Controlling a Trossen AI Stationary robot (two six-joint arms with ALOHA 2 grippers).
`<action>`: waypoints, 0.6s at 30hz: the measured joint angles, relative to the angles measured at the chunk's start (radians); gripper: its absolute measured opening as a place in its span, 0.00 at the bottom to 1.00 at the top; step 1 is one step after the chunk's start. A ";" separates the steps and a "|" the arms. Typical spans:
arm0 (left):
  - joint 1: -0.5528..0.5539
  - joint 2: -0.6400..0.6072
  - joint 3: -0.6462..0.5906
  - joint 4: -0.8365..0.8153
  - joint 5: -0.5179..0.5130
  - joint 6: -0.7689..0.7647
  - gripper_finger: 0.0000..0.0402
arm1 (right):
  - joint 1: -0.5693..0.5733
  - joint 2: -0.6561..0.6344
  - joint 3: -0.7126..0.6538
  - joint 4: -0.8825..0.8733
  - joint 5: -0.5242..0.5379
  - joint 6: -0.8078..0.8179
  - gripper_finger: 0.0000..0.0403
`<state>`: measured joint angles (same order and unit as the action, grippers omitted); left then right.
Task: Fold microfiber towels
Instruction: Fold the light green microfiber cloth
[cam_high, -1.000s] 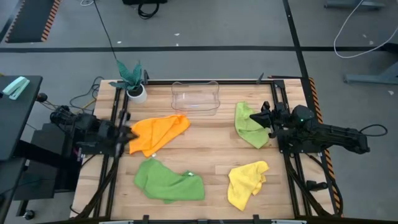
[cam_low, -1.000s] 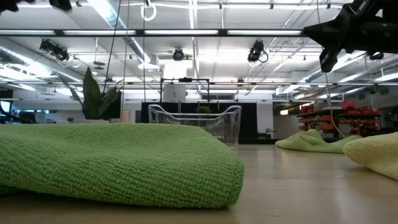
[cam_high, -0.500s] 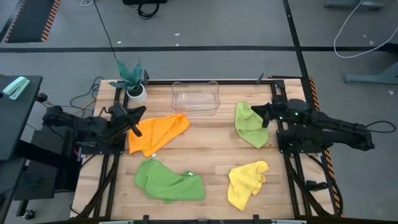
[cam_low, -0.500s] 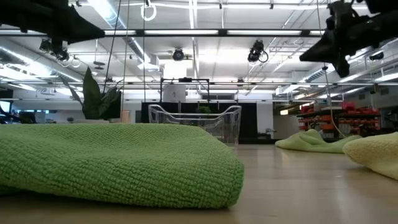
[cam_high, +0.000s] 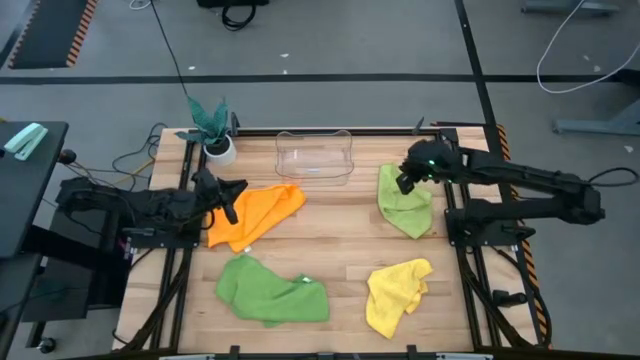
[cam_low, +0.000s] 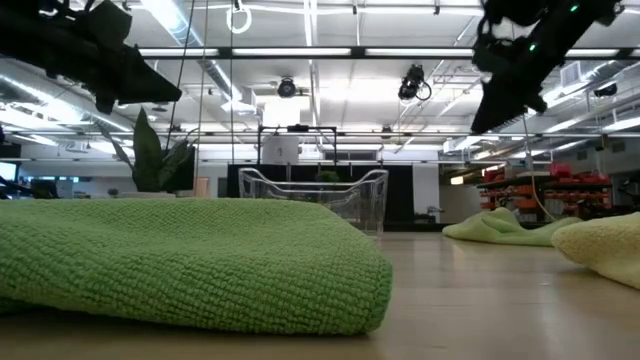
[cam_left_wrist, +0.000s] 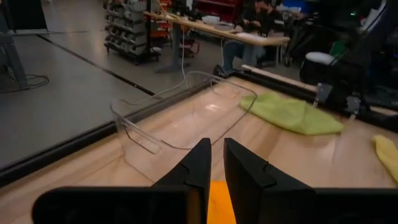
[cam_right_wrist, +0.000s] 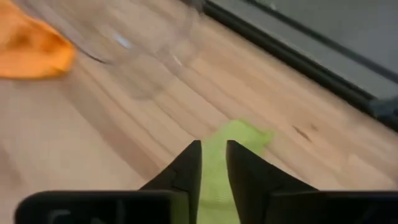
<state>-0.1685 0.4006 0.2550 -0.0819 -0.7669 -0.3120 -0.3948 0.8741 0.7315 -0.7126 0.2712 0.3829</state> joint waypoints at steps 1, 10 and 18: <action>0.002 0.008 0.000 0.000 0.005 0.000 0.14 | -0.028 0.025 0.000 -0.002 -0.017 -0.005 0.23; 0.004 0.049 0.000 0.001 0.006 -0.019 0.14 | -0.265 0.217 0.000 0.004 -0.132 -0.046 0.26; 0.004 0.058 0.000 0.004 0.005 -0.019 0.12 | -0.329 0.379 0.000 0.080 -0.243 -0.090 0.25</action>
<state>-0.1646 0.4587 0.2551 -0.0780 -0.7616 -0.3312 -0.7238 1.2526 0.7315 -0.6323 0.0286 0.2933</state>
